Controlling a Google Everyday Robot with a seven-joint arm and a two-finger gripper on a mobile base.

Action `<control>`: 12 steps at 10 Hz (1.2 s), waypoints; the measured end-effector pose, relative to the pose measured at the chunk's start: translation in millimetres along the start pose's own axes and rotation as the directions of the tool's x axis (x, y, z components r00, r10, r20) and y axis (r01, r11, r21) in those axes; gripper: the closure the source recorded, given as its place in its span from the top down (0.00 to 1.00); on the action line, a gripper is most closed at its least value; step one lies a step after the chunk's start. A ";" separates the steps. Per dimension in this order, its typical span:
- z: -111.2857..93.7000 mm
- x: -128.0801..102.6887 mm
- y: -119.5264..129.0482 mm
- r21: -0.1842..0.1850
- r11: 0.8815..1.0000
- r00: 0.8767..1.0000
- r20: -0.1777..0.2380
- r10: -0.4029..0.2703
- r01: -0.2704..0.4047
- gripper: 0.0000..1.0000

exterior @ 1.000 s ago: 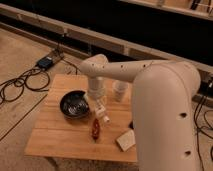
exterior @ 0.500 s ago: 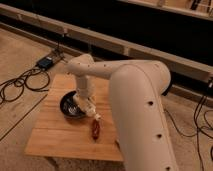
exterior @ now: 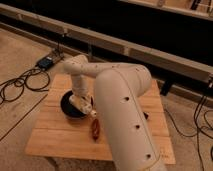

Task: Place the bottle in the ceramic bowl

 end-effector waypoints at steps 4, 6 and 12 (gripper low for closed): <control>-3.8 -22.8 2.0 -0.011 0.999 0.999 -0.007 -0.050 0.050 0.16; -5.4 -26.3 2.9 -0.016 0.999 0.999 -0.003 -0.050 0.050 0.34; -9.4 -8.6 0.7 -0.035 0.999 1.000 -0.018 -0.005 0.004 0.68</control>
